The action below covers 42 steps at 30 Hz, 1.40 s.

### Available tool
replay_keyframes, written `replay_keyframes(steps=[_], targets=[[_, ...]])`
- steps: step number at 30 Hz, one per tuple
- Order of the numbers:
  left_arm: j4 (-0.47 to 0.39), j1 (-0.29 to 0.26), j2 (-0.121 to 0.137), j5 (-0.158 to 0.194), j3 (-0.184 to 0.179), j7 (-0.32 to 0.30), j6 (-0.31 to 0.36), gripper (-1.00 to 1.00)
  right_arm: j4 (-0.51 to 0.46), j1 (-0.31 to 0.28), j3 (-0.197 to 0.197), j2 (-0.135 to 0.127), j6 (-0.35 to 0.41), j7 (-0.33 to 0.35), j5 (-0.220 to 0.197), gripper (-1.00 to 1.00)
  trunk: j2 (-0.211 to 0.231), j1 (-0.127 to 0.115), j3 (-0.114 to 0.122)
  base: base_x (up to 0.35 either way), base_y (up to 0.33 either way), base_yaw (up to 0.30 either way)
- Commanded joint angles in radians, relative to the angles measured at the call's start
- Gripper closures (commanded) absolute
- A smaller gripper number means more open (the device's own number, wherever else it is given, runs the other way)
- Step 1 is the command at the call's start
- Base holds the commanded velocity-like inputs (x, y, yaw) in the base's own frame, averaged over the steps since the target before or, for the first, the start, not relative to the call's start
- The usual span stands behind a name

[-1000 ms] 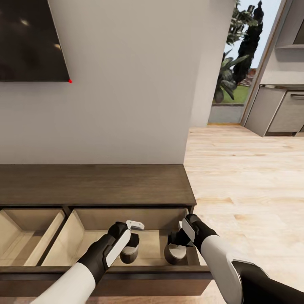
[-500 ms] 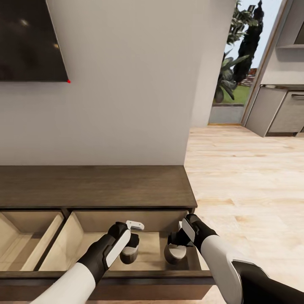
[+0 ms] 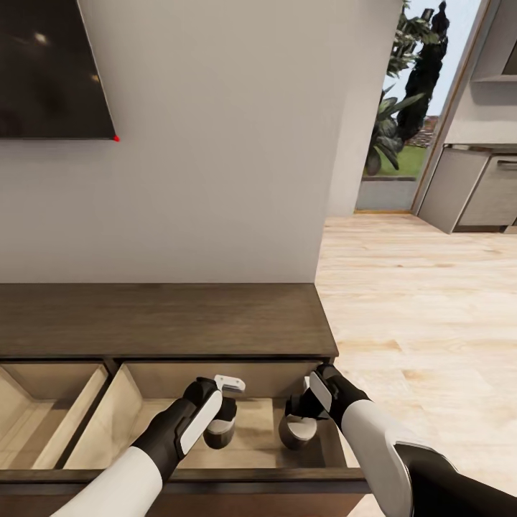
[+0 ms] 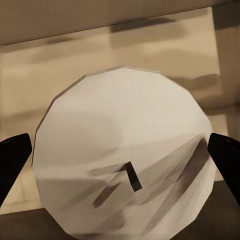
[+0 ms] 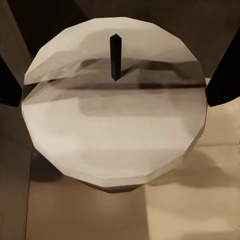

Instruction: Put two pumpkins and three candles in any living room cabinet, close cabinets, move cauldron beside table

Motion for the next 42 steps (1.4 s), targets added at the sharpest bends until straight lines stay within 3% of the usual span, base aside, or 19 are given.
replay_keyframes(steps=[1,9,17,23,30,42], targets=[[-0.002,-0.001,0.001,0.01,-0.003,0.01,0.001,1.0,-0.001,0.0,-0.007,0.001,0.004,-0.002,0.0,1.0,0.0,0.0,-0.001,0.001,0.001,0.0],[-0.004,-0.001,0.001,0.01,-0.002,0.01,0.001,1.0,0.0,0.0,-0.006,0.001,0.004,0.084,0.001,1.0,-0.001,0.001,-0.009,0.0,0.0,0.0],[-0.003,-0.001,0.001,0.01,-0.002,0.01,0.002,1.0,0.0,-0.001,-0.006,0.001,0.004,0.091,0.003,1.0,-0.003,0.004,-0.04,0.0,0.0,0.0],[-0.004,-0.001,0.001,0.01,-0.002,0.01,0.001,1.0,0.0,-0.001,-0.006,0.001,0.004,0.091,0.003,1.0,-0.003,0.004,-0.04,0.0,0.0,0.0],[-0.005,-0.001,0.001,0.01,-0.003,0.01,0.001,1.0,0.0,-0.001,-0.006,0.001,0.004,0.091,0.003,1.0,-0.004,0.007,-0.067,0.0,0.0,0.0],[-0.009,-0.001,0.001,0.01,-0.003,0.01,0.001,1.0,0.0,-0.001,-0.006,0.001,0.003,0.091,0.004,1.0,-0.004,0.007,-0.067,0.0,0.0,0.0]])
